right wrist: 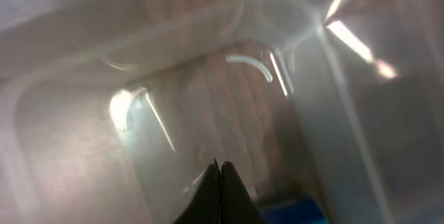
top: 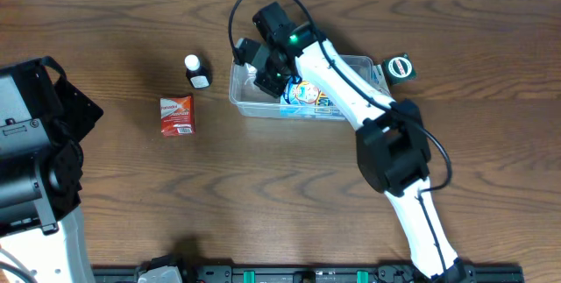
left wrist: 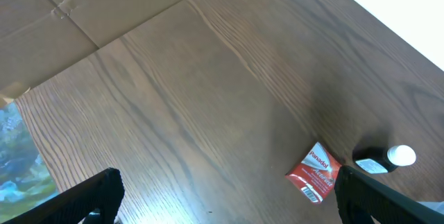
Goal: Pack container
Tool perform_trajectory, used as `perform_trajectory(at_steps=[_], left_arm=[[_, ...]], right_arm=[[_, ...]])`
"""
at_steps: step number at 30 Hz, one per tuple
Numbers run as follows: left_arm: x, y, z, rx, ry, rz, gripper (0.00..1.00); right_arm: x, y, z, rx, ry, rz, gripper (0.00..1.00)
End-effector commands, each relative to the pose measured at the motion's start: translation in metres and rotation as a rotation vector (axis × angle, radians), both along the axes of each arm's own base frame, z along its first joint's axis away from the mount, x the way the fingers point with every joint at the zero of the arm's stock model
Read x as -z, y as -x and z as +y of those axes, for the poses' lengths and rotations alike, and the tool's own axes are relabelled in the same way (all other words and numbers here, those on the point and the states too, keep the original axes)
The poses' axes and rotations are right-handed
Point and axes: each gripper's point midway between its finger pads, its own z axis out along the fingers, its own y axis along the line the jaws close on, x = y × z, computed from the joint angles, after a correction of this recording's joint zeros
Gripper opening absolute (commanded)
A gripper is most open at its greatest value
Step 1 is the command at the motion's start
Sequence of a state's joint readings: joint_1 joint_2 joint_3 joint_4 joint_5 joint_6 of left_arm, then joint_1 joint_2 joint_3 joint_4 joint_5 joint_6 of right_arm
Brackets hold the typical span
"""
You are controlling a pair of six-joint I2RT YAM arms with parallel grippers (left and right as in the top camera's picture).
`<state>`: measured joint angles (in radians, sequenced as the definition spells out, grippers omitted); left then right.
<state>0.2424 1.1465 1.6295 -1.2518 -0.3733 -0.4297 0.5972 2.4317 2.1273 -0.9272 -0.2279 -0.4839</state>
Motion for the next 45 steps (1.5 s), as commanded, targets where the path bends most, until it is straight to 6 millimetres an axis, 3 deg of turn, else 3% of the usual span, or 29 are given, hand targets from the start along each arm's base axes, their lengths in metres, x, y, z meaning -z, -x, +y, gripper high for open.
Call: perform_trajectory(at_steps=[1,12,22,31,39,42,45], left_arm=[[-0.006,0.001,0.003,-0.011,-0.016,-0.008,0.98],[-0.006,0.001,0.003,-0.011,-0.016,-0.009,0.98],[-0.006,0.001,0.003,-0.011,-0.016,-0.009,0.98],[-0.005,0.003,0.003,-0.011,-0.014,0.002,0.98],[-0.002,0.006,0.002,-0.011,-0.010,0.016,0.98],[-0.002,0.006,0.002,-0.011,-0.010,0.016,0.98],[-0.002,0.006,0.002,-0.011,-0.009,0.017,0.98]], right_arm=[[0.012,-0.002,-0.001,-0.008,0.004,0.012,0.01],[0.026,-0.015,-0.023,-0.010,0.120,-0.043,0.01],[0.025,-0.006,-0.033,-0.024,0.161,-0.015,0.01],[-0.012,-0.023,-0.036,-0.008,0.127,-0.081,0.01],[-0.028,-0.031,-0.050,0.023,0.121,-0.080,0.01],[-0.054,-0.044,-0.042,0.046,0.074,-0.139,0.01],[-0.093,-0.059,-0.036,0.113,0.005,-0.207,0.01]])
